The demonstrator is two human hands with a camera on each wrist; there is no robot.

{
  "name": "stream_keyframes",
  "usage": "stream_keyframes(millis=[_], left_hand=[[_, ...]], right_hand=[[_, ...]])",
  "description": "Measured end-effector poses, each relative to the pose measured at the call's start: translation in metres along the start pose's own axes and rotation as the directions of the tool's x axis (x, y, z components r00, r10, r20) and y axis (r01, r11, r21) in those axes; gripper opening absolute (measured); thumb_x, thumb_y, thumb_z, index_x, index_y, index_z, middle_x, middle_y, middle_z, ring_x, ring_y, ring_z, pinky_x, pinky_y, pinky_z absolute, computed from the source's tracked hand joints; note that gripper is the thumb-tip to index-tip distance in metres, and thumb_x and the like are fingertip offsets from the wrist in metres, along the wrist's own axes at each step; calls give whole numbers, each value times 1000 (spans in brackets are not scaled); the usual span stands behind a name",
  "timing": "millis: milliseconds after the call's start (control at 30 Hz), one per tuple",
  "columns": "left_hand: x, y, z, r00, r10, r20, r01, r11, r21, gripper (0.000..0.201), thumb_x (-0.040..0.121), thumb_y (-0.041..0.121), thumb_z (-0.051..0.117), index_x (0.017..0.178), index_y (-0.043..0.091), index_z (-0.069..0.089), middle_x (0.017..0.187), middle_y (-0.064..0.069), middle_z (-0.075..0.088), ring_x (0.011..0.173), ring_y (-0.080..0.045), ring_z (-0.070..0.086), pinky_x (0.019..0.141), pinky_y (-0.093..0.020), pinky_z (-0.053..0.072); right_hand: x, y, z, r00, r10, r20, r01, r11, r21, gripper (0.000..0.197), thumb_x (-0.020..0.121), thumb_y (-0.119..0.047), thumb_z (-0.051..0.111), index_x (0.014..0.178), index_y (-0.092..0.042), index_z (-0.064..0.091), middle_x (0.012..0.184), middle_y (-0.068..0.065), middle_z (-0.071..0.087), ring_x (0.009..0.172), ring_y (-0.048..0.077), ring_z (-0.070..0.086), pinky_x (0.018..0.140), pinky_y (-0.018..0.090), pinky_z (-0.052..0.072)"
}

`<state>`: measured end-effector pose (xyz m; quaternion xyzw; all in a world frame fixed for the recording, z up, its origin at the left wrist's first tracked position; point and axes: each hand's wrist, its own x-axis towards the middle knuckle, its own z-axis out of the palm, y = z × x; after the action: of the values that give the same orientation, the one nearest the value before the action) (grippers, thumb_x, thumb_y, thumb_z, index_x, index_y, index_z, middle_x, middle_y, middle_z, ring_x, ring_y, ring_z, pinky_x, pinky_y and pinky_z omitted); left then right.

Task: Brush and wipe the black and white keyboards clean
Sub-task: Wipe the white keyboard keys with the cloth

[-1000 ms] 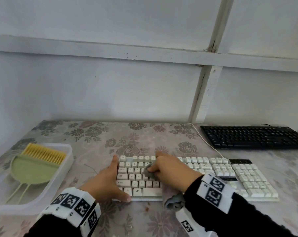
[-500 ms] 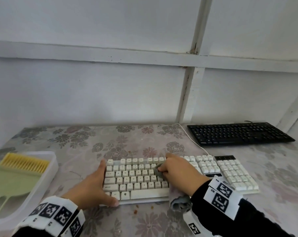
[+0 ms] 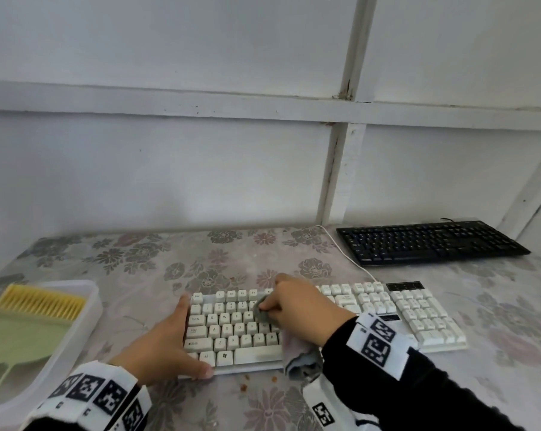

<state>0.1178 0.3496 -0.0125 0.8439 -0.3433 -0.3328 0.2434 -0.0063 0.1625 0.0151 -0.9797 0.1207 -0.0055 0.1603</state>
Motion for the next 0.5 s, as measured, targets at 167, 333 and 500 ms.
stream_keyframes(millis=[167, 333, 500], left_hand=[[-2, 3, -1, 1000, 0, -1, 0, 1000, 24, 126, 66, 31, 82, 146, 21, -16, 120, 17, 38, 105, -3, 42, 84, -12, 33], [-1, 0, 0, 1000, -3, 1, 3, 999, 36, 131, 64, 36, 82, 146, 22, -18, 142, 7, 37, 108, -5, 41, 91, -16, 33], [1, -4, 0, 1000, -2, 3, 2, 999, 40, 133, 60, 38, 83, 146, 24, -18, 140, 7, 41, 110, -8, 45, 96, -19, 36]], right_hand=[[-6, 21, 8, 999, 50, -19, -51, 998, -47, 24, 93, -24, 56, 94, -6, 71, 86, -4, 36, 61, 6, 37, 55, 15, 27], [-38, 66, -13, 990, 139, -24, -141, 986, -88, 31, 93, -39, 53, 94, -17, 74, 79, -14, 33, 63, -4, 38, 57, 3, 23], [-49, 84, -28, 944, 329, -22, -327, 926, -187, 34, 92, -37, 55, 78, -10, 71, 75, -2, 41, 57, 9, 42, 51, 12, 28]])
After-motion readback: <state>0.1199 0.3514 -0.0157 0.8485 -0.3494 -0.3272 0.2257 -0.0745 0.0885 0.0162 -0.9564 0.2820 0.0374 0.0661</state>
